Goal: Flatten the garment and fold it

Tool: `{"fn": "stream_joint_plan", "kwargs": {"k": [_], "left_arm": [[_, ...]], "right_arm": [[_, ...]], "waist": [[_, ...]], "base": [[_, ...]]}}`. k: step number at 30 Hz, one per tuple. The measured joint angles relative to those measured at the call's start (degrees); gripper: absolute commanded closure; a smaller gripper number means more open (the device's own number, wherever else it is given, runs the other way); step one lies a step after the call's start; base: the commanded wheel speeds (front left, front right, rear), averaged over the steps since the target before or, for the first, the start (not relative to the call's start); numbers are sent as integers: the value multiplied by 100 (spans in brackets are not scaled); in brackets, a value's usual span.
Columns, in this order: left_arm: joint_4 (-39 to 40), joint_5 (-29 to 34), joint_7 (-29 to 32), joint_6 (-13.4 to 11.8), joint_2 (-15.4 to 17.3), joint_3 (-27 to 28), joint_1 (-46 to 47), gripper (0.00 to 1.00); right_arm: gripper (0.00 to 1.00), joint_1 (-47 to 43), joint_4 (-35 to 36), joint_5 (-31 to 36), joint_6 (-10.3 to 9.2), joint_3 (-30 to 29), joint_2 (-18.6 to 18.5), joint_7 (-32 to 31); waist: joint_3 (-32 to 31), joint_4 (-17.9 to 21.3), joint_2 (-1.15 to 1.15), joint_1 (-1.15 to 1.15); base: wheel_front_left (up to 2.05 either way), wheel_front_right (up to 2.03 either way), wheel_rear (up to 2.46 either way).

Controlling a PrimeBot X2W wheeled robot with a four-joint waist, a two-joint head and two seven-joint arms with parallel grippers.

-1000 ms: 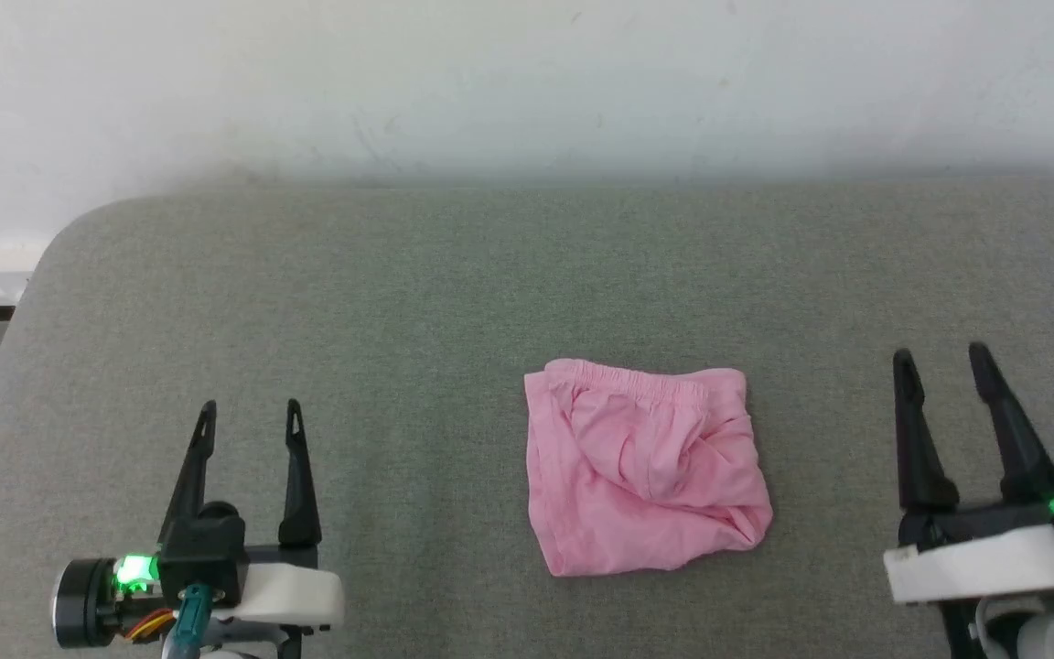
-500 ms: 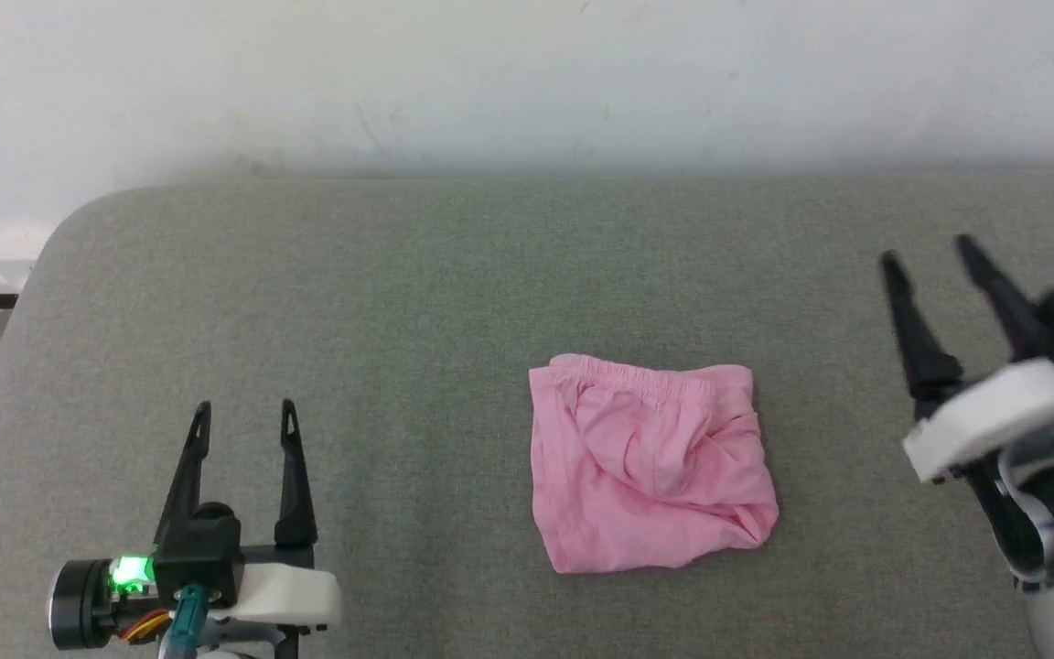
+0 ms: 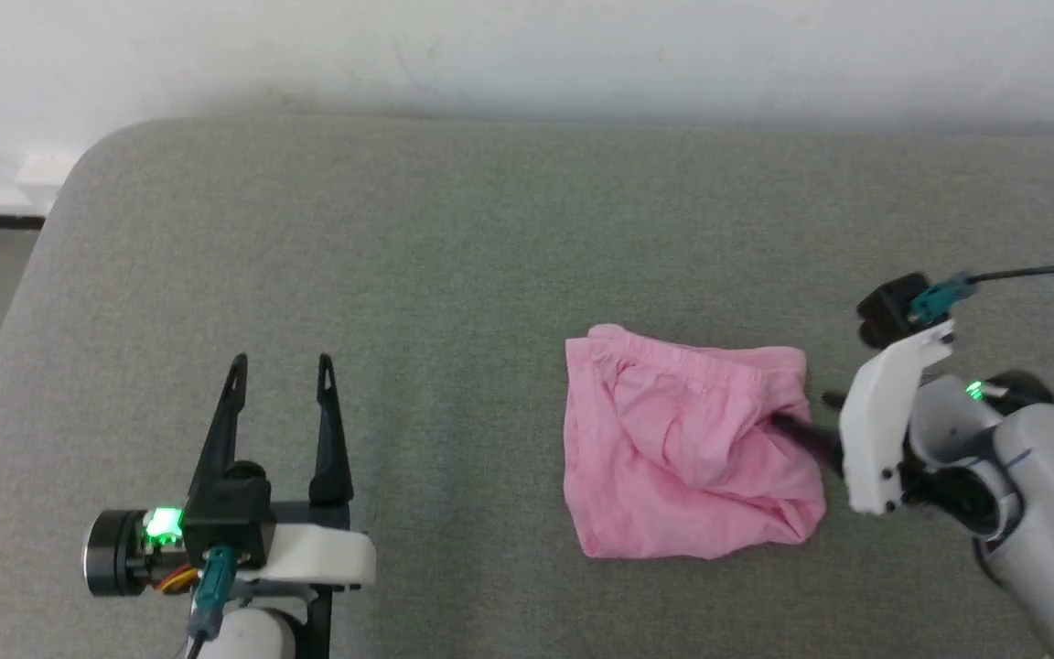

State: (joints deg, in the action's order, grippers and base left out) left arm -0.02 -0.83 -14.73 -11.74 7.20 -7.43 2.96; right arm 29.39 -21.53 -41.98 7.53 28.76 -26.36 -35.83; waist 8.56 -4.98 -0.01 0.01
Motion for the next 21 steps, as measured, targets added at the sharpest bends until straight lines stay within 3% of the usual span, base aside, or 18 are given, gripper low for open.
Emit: {"fn": "stream_joint_plan", "kwargs": {"k": [4, 9, 10, 11, 17, 21], "left_arm": [[-46, 0, 0, 10, -25, -35, 166, 0], [-70, 0, 0, 8, -24, -4, 190, 0], [-71, 0, 0, 7, -23, 14, 189, 0], [-75, 0, 0, 3, -18, 31, 188, 0], [-69, 1, 0, 0, 9, 70, 138, 0], [-8, 1, 0, -46, 57, 157, 31, 0]], "right_arm": [[0, 60, -485, -68, 0, 638, 108, -86], [0, 318, -520, -163, 0, 1220, -132, 104], [64, 342, -506, -174, 0, 1301, -171, 256], [100, 353, -486, -229, 0, 1368, -192, 394], [100, 575, -68, -126, 8, 1898, -442, 1389], [100, 844, 533, -120, 8, 2046, -751, 1644]], "waist": [[173, -154, 0, 0], [289, -274, 0, -2], [294, -264, 0, -1], [294, -247, 0, -1], [212, -13, 0, 0], [150, 272, 0, -1]], "base": [[0, 0, 0], [0, 0, 0], [0, 0, 0], [0, 0, 0], [0, 0, 0], [0, 0, 0]]}}
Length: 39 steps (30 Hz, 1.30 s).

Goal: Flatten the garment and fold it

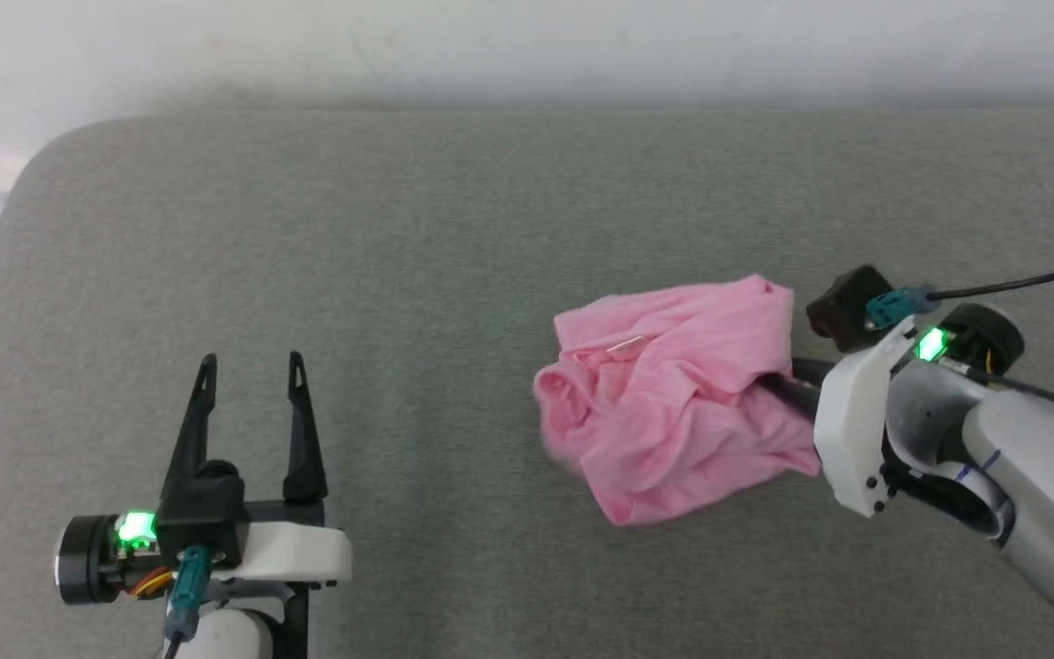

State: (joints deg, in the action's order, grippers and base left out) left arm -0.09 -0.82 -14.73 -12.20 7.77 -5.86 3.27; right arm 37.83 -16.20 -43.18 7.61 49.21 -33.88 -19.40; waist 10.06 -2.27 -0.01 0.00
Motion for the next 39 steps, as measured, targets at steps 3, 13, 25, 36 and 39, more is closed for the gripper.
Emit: {"fn": "stream_joint_plan", "kwargs": {"k": [3, 13, 25, 36, 39], "left_arm": [[86, 1, 0, -18, 48, 52, -30, 0], [477, 91, 0, -73, 363, 253, 70, 0], [982, 196, 0, -60, 820, 267, 749, 0], [1141, 199, 0, -157, 875, 122, 1012, 0], [1080, 181, 0, -205, 870, 77, 1010, 0]], "right_arm": [[100, 130, 354, 4, 2, 36, -286, -15], [100, 428, 232, 158, 0, -342, -1173, -118], [100, 1143, -1811, 1323, 1, -1039, -1688, 680], [100, 1653, -3348, 2148, 1, -1872, -1533, 1283], [0, 1657, -3624, 2236, 1, -2026, -1294, 1382]], "waist": [[-6, 262, 0, 0], [345, 1222, 0, 0], [1544, 1726, 1, 1], [2348, 1709, 1, 1], [2314, 1684, 1, 0]], "base": [[0, 0, 0], [0, 0, 0], [0, 0, 0], [0, 0, 0], [0, 0, 0]]}}
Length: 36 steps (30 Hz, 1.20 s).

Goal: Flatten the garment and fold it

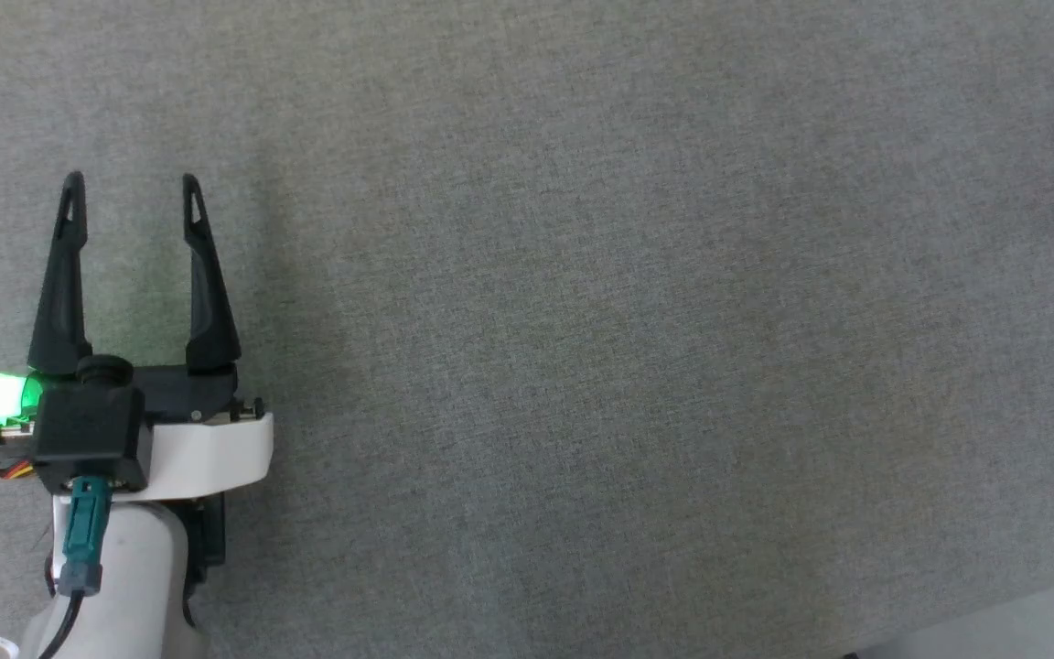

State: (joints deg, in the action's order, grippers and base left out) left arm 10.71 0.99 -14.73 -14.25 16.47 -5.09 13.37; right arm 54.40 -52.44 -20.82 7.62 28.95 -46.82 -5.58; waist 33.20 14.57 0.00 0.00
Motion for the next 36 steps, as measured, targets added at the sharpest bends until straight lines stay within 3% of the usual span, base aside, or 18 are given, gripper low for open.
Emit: {"fn": "stream_joint_plan", "kwargs": {"k": [7, 14, 21, 25, 30, 36], "left_arm": [[-177, -104, 0, -62, -102, -101, -135, 0], [-387, -203, 0, -176, -241, -59, -609, 0], [-572, -330, 0, -193, -409, 42, -927, 0], [-662, -366, 0, -141, -514, 85, -1058, 0], [-781, -371, 0, 11, -600, 102, -1199, 0], [-859, -360, 0, 191, -725, 74, -1339, 0]], "right_arm": [[0, 65, -119, 624, 0, -411, 11, 911], [0, 14, 717, 1169, 0, -1413, 470, 1980], [0, -1015, 3055, 1574, -1, -2503, 1615, 2033], [0, -1926, 3984, 1522, -1, -2555, 2271, 2034], [0, -2942, 4584, 1408, -1, -2550, 3021, 2031], [0, -4082, 4765, 1181, -1, -2878, 3771, 2033]], "waist": [[-443, -46, 0, -1], [-1103, -155, 0, -2], [-1706, -415, 0, -2], [-1984, -650, 0, -2], [-2288, -984, 0, -2], [-2588, -1368, 0, -2]], "base": [[0, 0, 0], [0, 0, 0], [0, 0, 0], [0, 0, 0], [0, 0, 0], [0, 0, 0]]}}
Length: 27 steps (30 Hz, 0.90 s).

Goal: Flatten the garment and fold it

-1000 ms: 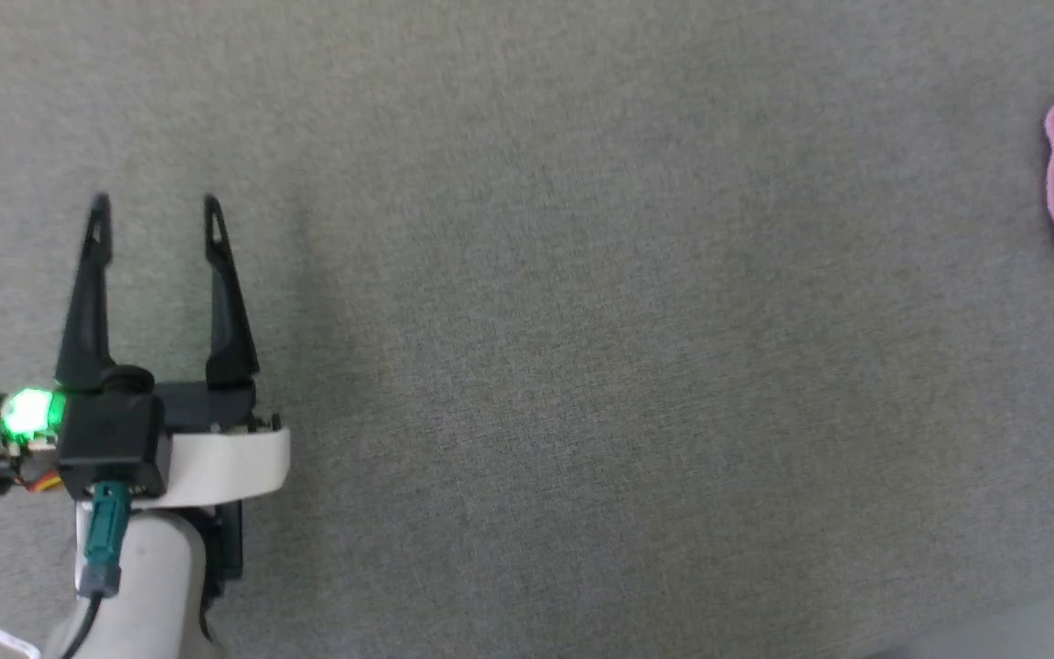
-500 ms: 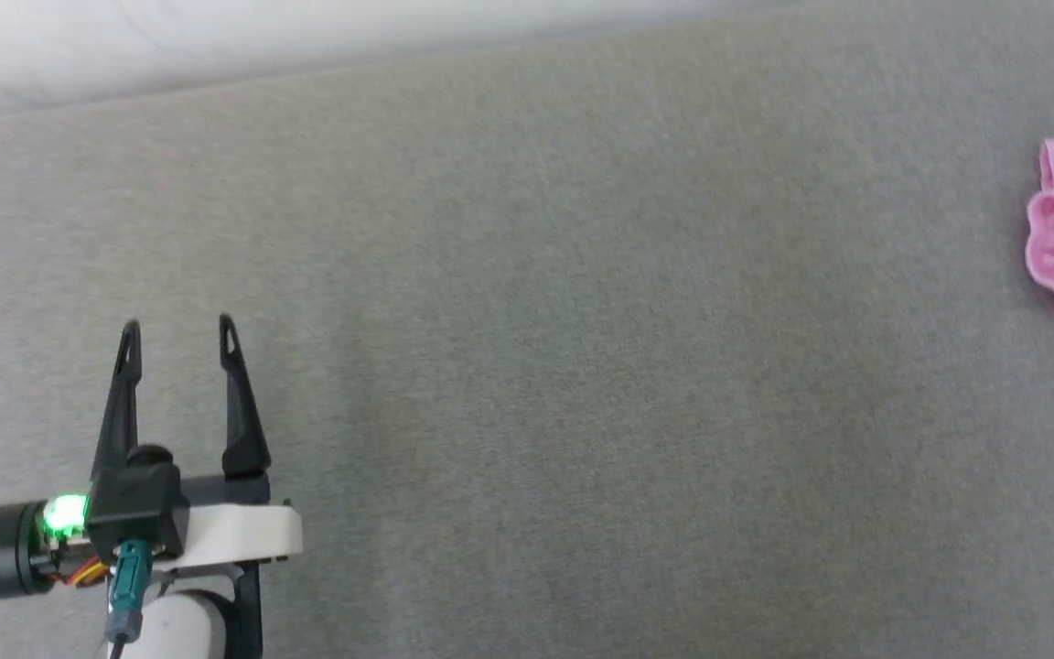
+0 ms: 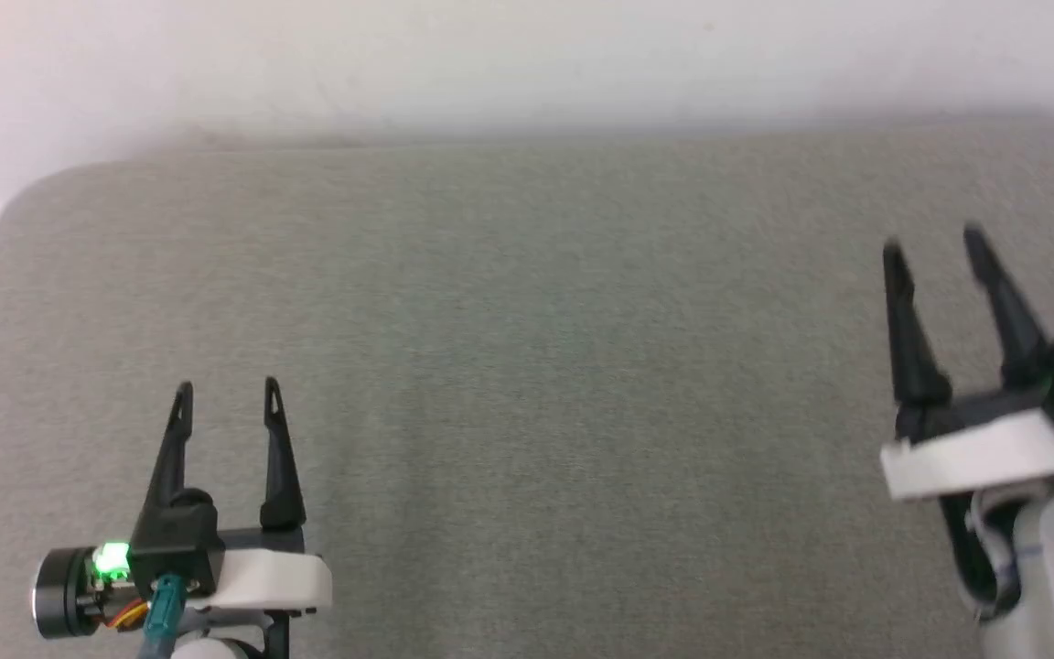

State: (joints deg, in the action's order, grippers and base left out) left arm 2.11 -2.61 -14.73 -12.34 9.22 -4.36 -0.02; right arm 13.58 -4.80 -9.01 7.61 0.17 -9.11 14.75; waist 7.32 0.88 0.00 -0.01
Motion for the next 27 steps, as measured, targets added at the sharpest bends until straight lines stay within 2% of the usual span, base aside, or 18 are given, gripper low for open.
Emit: {"fn": "stream_joint_plan", "kwargs": {"k": [8, 16, 17, 27], "left_arm": [[-199, 10, 0, 151, -125, 19, -120, 0], [-355, -3, 0, 372, -220, 37, -133, 0], [-355, -1, 2, 379, -225, 42, -131, 100], [-354, 0, 67, 382, -226, 38, -125, 100]], "right_arm": [[0, -1276, 245, -118, -1, -385, 516, -1], [0, -1669, 438, 1, -1, -399, 586, -1], [100, -1676, 442, 2, -1, -402, 587, -2], [100, -1675, 432, 4, -1, -377, 582, -65]], "waist": [[-299, -317, 0, 1], [-387, -283, 0, 1], [-396, -280, 0, 1], [-415, -271, 0, 1]], "base": [[0, 0, 0], [0, 0, 0], [0, 0, 0], [0, 0, 0]]}}
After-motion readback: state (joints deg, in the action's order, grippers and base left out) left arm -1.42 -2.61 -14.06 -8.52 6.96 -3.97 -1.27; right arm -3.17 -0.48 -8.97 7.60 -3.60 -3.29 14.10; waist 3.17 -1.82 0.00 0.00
